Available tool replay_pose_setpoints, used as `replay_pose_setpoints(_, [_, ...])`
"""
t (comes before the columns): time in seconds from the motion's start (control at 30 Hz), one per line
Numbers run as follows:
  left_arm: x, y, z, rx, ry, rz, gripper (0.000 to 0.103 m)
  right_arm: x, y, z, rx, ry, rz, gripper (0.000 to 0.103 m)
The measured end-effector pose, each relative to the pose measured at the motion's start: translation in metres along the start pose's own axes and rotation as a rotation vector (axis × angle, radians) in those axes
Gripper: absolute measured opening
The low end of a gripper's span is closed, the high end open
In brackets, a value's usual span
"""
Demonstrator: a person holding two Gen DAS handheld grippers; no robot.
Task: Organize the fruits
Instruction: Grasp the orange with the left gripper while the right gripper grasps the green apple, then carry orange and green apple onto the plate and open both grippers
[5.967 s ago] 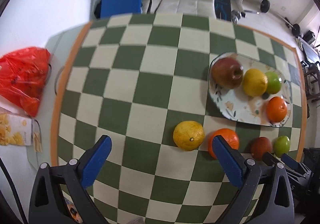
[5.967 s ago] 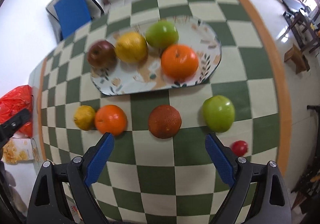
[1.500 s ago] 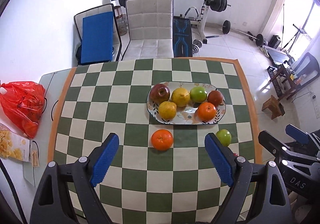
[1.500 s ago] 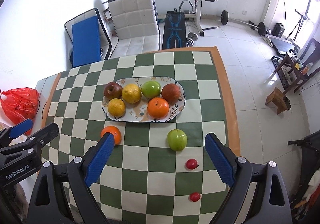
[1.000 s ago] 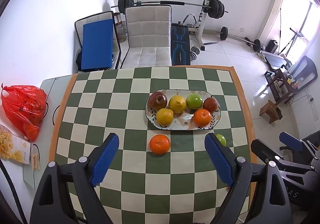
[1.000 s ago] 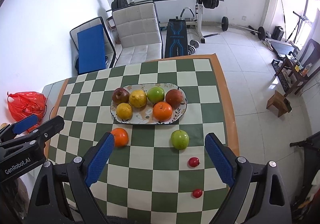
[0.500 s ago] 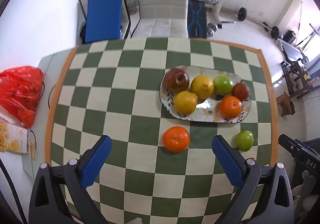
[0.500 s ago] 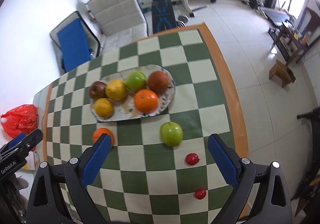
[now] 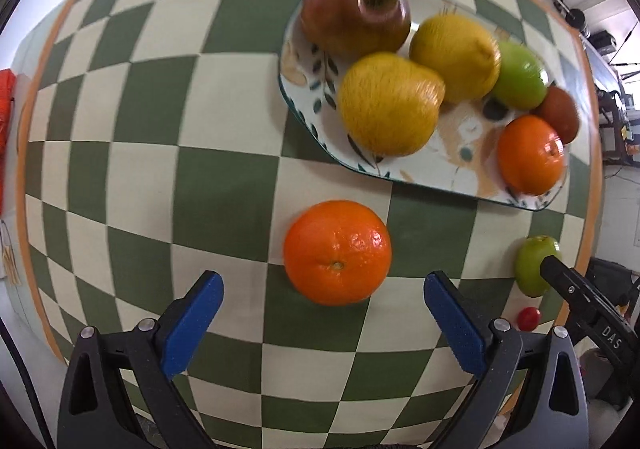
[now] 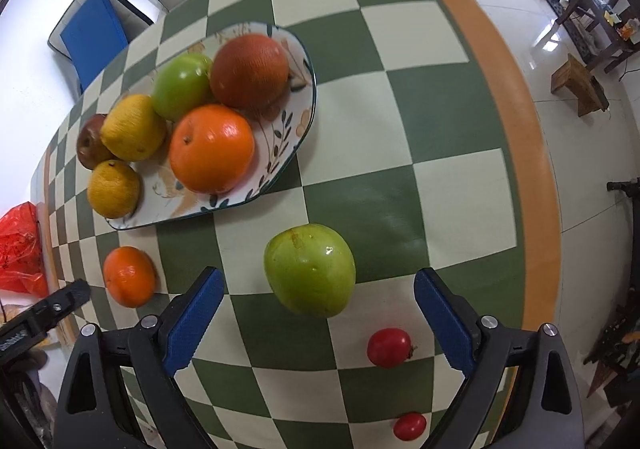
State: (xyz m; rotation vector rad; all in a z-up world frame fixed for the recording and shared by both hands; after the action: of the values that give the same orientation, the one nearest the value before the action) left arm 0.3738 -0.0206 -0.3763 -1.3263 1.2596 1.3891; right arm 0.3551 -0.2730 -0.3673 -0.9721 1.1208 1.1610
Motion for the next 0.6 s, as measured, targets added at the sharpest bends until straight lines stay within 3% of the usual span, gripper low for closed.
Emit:
replay_pose_setpoints(0.1, [0.015, -0.002, -0.007, 0.022, 0.004, 0.01, 0.1, 0.015, -0.001, 0.002, 0.0, 0.005, 0.022, 0.089])
replay_pose_setpoints(0.17, [0.019, -0.003, -0.012, 0.042, -0.004, -0.004, 0.082, 0.025, -0.002, 0.004, -0.003, 0.006, 0.037, 0.084])
replay_pose_setpoints(0.2, [0.02, -0.003, -0.013, 0.047, -0.015, -0.012, 0.064, 0.03, -0.002, 0.005, -0.008, 0.007, 0.046, 0.079])
replay_pose_setpoints(0.33, [0.017, 0.001, -0.017, 0.053, -0.011, -0.05, 0.063, 0.044, -0.001, 0.011, -0.037, -0.002, 0.06, 0.06])
replay_pose_setpoints(0.6, [0.023, 0.041, -0.034, 0.07, 0.05, -0.017, 0.063, 0.051, 0.027, 0.028, -0.113, -0.038, 0.11, 0.059])
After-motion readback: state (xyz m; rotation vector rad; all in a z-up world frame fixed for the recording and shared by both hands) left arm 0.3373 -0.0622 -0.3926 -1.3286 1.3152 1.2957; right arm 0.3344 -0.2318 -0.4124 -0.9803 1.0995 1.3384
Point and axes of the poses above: each gripper's, at about its wrist camera, not at the fingertips, and x roughly the way its jaws point, z to its left, y to its underside, the point moved 5 cm from there along x, roughly the way its jaws point, and after that the axes turned 3 degrees about -x, right-handed, at the moved point
